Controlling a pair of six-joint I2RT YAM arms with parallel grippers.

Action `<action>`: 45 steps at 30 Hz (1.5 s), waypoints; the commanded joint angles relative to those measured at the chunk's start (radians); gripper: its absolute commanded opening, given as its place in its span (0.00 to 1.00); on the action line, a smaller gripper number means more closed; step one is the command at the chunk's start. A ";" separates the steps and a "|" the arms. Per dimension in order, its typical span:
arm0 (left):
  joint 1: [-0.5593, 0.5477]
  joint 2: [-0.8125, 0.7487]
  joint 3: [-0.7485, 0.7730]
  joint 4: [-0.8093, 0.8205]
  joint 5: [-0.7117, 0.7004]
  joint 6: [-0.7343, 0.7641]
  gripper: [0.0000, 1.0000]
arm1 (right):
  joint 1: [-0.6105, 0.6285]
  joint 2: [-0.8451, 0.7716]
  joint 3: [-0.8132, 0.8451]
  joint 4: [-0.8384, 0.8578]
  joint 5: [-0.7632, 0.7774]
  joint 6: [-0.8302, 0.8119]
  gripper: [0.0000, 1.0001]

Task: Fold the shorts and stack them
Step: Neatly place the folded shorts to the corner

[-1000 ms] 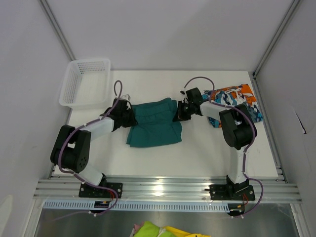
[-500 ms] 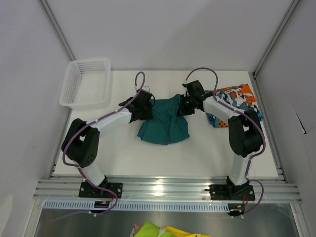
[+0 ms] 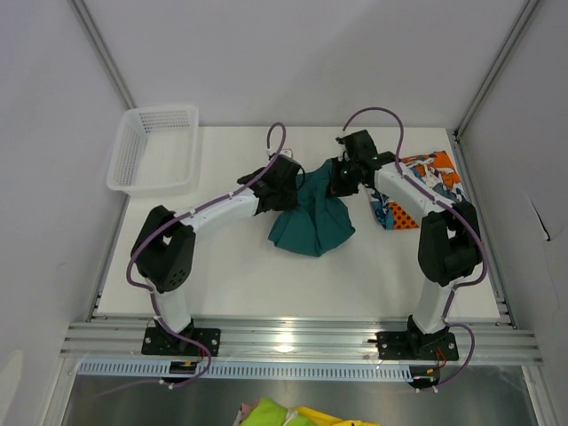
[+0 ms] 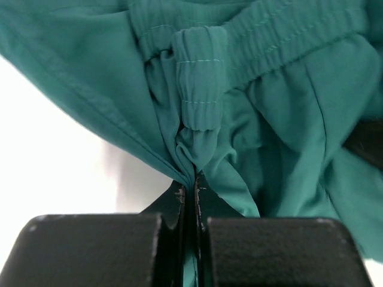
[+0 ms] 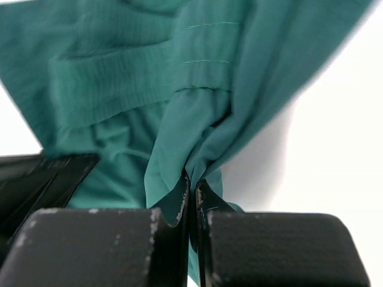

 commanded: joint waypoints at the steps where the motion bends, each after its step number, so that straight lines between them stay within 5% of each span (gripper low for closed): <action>1: -0.051 0.012 0.081 0.088 0.023 -0.052 0.00 | -0.081 -0.096 0.067 -0.046 0.000 -0.026 0.00; 15: -0.225 0.302 0.457 0.332 0.119 -0.133 0.00 | -0.458 -0.205 0.152 -0.172 -0.052 -0.056 0.00; 27: -0.248 0.658 0.903 0.444 0.192 -0.135 0.00 | -0.721 -0.159 0.116 -0.067 -0.161 -0.015 0.00; 45: -0.245 0.802 0.953 0.583 0.178 -0.211 0.00 | -0.842 0.064 0.135 0.097 -0.190 0.092 0.00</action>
